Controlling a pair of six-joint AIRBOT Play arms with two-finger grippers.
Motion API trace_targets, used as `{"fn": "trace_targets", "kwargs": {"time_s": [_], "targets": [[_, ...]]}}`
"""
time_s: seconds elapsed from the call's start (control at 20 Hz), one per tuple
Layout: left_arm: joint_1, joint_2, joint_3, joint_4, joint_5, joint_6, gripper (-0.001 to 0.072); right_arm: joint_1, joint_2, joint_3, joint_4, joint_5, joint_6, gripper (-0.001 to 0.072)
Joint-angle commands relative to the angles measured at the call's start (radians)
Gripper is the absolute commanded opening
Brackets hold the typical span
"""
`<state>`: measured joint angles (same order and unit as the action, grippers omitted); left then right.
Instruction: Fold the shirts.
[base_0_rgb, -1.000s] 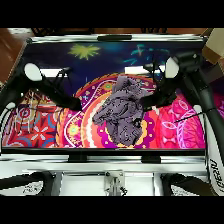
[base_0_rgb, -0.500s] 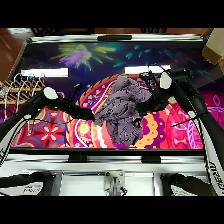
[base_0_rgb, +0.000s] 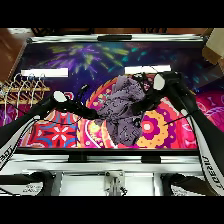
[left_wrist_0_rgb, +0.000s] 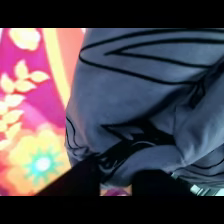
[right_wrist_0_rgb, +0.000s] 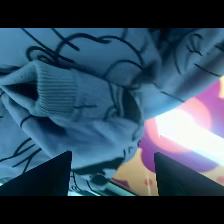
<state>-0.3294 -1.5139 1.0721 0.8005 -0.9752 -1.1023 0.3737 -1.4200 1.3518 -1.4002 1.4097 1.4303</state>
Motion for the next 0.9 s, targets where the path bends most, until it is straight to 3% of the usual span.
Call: {"fn": "trace_targets", "kwargs": {"time_s": [0.0,0.15,0.3,0.4,0.65,0.85], "targets": [[0.005,-0.004,0.014,-0.013,0.03,0.017,0.0098,0.055,-0.05,0.0,-0.013,-0.105,-0.074,0.0619],[0.024,-0.003,0.031,-0.013,0.003,0.018,0.0069,0.095,-0.081,0.0,-0.096,-0.208,-0.082,0.0619],[0.048,0.007,0.036,-0.016,-0.005,0.018,0.0068,0.099,-0.117,0.0,-0.097,-0.208,-0.07,0.0594],[0.064,0.014,0.043,-0.016,-0.006,0.018,0.0068,0.099,-0.129,0.0,-0.097,-0.182,-0.051,0.0107],[0.106,0.045,0.179,-0.055,-0.097,0.018,0.0068,0.099,-0.035,0.069,-0.095,-0.174,-0.08,0.009],[0.151,0.143,0.442,-0.137,-0.11,0.018,0.0068,0.099,0.13,0.274,-0.089,-0.269,-0.152,0.0089]]}}
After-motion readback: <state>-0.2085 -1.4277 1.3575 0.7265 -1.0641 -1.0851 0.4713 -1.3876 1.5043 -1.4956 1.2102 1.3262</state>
